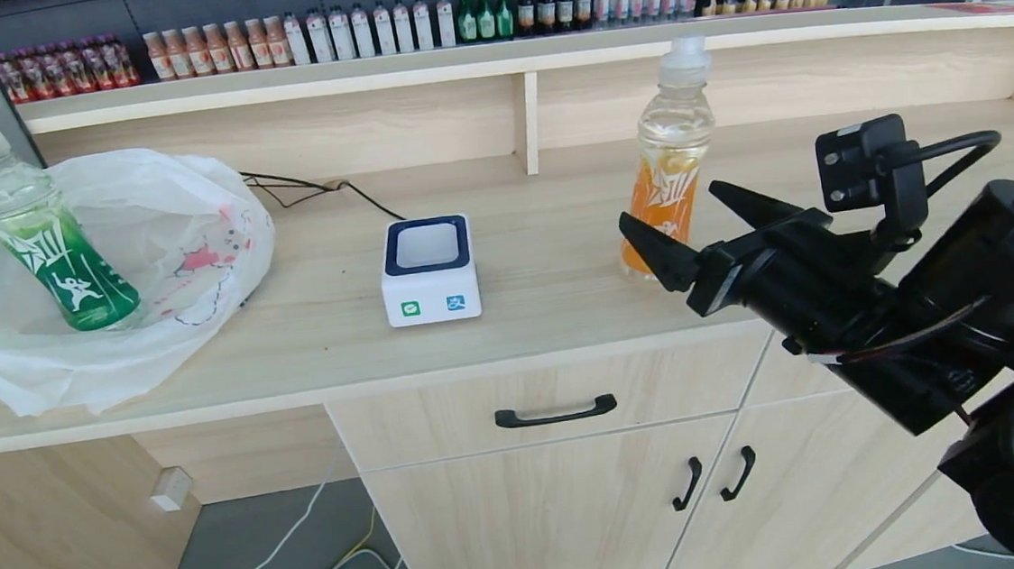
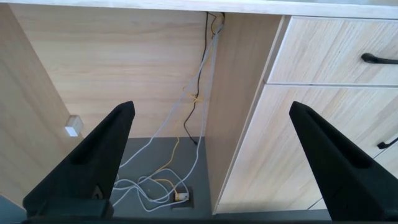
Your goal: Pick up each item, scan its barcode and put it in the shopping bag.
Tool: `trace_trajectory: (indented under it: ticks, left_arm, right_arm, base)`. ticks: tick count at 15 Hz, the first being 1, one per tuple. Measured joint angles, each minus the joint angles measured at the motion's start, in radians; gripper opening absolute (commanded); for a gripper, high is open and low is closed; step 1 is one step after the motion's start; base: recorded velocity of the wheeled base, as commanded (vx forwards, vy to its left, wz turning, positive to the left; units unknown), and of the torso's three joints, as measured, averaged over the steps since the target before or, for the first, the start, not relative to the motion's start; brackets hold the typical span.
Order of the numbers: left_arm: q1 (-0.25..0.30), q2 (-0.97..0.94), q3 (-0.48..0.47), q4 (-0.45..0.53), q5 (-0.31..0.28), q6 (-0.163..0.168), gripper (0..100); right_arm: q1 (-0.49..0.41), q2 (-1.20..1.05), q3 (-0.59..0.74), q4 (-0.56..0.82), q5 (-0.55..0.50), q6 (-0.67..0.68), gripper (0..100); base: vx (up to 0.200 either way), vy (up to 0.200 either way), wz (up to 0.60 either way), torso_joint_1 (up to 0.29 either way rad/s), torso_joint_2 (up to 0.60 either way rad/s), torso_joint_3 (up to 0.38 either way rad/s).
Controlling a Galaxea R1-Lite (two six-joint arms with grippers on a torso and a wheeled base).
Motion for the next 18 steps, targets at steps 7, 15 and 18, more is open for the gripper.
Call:
trace_trajectory:
  ticks: [7, 15, 18]
  left_arm:
    - [-0.001, 0.000, 0.000, 0.000, 0.000, 0.000, 100]
    - [-0.001, 0.000, 0.000, 0.000, 0.000, 0.000, 100]
    - [-0.001, 0.000, 0.000, 0.000, 0.000, 0.000, 100]
  right_arm:
    - [-0.056, -0.019, -0.049, 0.088, -0.064, -0.020, 100]
    - [-0.049, 0.134, -0.185, 0.090, -0.091, -0.040, 100]
    - [-0.072, 0.175, -0.226, 0.090, -0.096, -0.038, 100]
  base:
    - [0.000, 0.000, 0.00, 0.000, 0.00, 0.000]
    - [0.000, 0.000, 0.00, 0.000, 0.00, 0.000]
    - [0.000, 0.000, 0.00, 0.000, 0.00, 0.000]
